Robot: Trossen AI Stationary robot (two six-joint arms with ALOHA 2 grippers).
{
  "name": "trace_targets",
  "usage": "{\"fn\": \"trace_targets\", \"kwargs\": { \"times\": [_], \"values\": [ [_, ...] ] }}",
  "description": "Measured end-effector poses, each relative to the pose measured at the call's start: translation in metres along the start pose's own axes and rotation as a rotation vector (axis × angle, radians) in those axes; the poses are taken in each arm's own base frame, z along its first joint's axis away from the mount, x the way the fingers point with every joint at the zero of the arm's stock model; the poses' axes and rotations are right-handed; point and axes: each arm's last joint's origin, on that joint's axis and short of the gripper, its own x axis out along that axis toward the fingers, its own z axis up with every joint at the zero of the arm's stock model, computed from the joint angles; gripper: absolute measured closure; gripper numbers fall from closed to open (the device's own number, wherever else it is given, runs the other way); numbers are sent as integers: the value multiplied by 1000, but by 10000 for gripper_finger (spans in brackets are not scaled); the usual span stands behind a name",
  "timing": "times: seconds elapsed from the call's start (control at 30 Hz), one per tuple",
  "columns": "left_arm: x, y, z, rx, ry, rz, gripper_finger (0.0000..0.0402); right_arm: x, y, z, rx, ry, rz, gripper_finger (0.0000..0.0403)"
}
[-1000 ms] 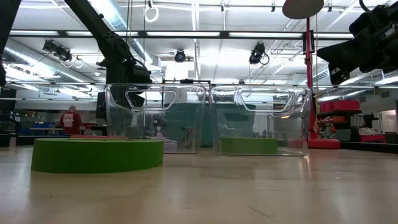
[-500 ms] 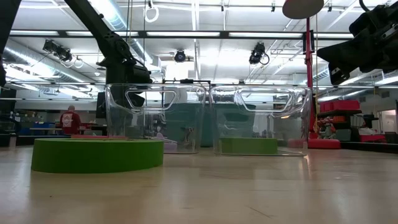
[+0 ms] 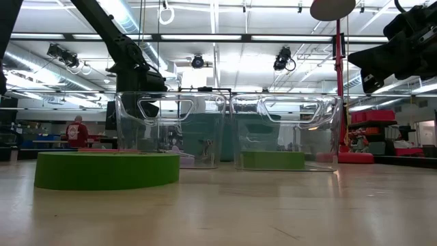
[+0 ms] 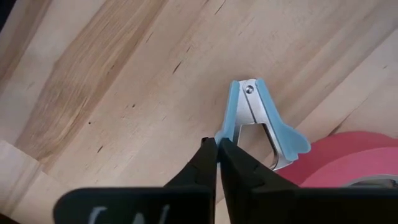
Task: Pick and place Stapler, Stapler remover, tape
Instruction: Put the top blue staple remover into the left transparent bin
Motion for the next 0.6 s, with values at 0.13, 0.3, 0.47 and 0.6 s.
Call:
{"fn": "trace_targets", "kwargs": {
  "times": [0.13,0.3,0.47,0.6],
  "values": [
    [0,0,0,-1,1,0,396,0,0,0,0,0,0,396],
    [0,0,-1,-6,15,-2,396,0,0,0,0,0,0,396],
    [-1,-1,-4,-5,42,-7,398,0,0,0,0,0,0,396],
    [-4,-1,-5,-2,35,-5,399,0,0,0,0,0,0,396]
  ]
}}
